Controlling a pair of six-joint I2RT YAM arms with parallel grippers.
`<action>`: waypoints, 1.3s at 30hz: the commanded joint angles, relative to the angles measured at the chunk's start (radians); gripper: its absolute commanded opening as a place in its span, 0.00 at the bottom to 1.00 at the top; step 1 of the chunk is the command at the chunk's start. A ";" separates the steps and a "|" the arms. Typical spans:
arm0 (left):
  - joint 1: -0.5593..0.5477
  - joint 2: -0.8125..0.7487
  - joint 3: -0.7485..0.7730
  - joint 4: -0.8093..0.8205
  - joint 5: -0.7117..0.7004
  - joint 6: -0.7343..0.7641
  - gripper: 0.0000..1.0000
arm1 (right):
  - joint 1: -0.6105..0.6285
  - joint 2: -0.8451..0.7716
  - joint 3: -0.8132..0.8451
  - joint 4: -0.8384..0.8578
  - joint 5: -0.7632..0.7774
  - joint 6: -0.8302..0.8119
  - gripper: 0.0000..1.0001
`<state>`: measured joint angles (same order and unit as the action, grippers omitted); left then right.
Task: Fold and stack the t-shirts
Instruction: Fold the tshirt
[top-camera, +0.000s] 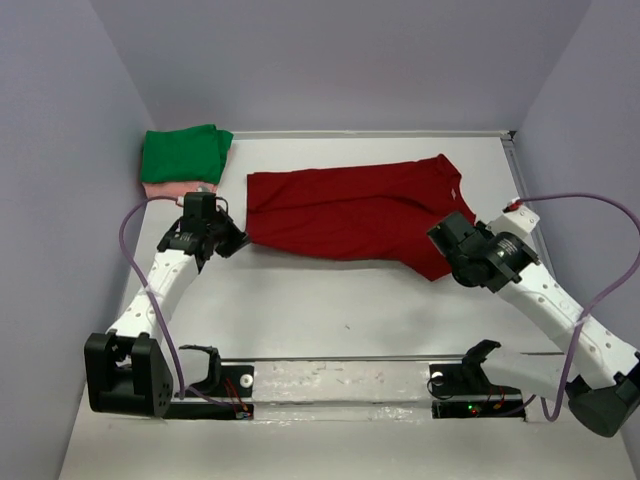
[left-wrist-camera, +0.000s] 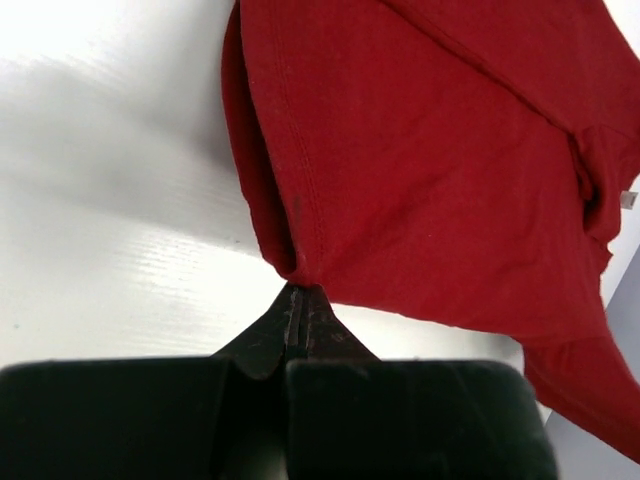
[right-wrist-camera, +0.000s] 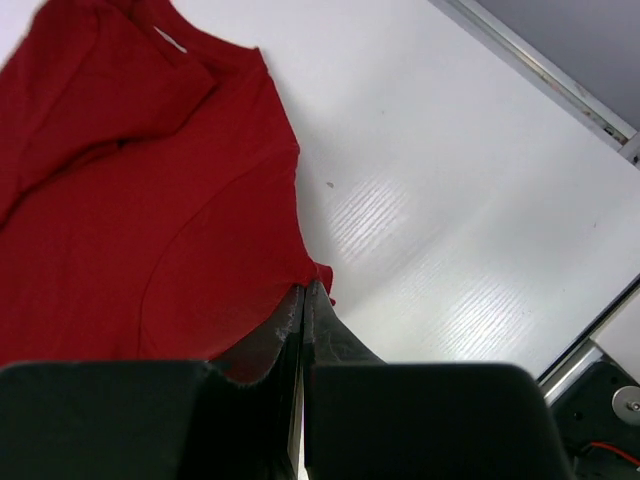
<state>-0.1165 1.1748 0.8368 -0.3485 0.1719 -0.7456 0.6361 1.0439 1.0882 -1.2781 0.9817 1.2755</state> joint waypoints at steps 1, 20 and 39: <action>-0.002 -0.041 -0.025 -0.055 -0.032 -0.012 0.00 | 0.005 -0.056 0.079 -0.078 0.098 0.013 0.00; -0.003 0.259 0.172 -0.017 0.031 0.040 0.00 | -0.229 0.237 0.208 0.385 -0.127 -0.614 0.00; -0.003 0.549 0.441 -0.040 0.015 0.058 0.00 | -0.481 0.656 0.590 0.496 -0.426 -0.952 0.00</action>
<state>-0.1169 1.7187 1.2133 -0.3687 0.1848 -0.7067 0.1745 1.6478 1.5787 -0.8158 0.6048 0.3992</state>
